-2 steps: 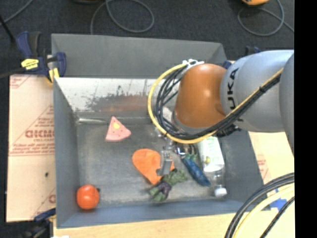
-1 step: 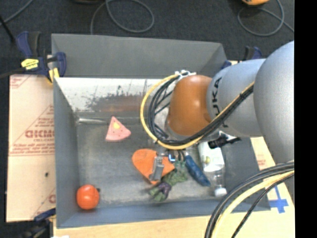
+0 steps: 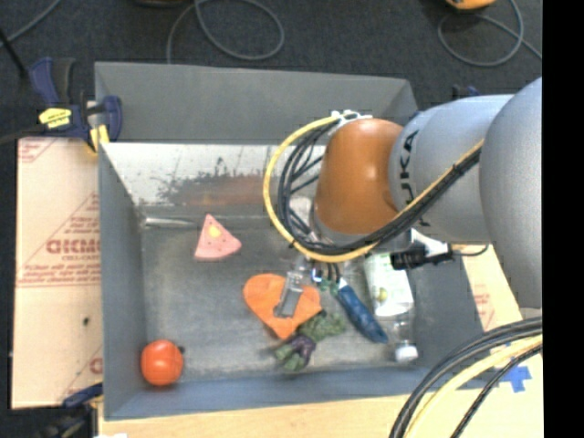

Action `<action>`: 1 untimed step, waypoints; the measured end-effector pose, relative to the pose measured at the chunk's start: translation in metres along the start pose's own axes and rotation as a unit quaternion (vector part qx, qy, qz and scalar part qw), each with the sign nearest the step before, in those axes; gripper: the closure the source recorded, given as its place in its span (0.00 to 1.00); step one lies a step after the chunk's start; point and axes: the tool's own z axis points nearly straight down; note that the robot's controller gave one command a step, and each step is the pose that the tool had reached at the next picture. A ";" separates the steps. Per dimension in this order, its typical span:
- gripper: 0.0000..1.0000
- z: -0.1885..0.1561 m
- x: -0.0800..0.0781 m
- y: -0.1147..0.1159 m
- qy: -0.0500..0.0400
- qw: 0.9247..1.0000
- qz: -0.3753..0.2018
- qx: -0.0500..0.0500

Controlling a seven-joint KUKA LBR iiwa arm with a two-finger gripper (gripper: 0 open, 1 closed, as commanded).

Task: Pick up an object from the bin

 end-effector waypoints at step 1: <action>0.00 0.053 0.002 -0.013 0.001 1.000 -0.015 0.001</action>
Offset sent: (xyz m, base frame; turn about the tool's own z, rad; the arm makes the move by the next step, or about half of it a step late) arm -0.0150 0.0018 -0.0674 0.2333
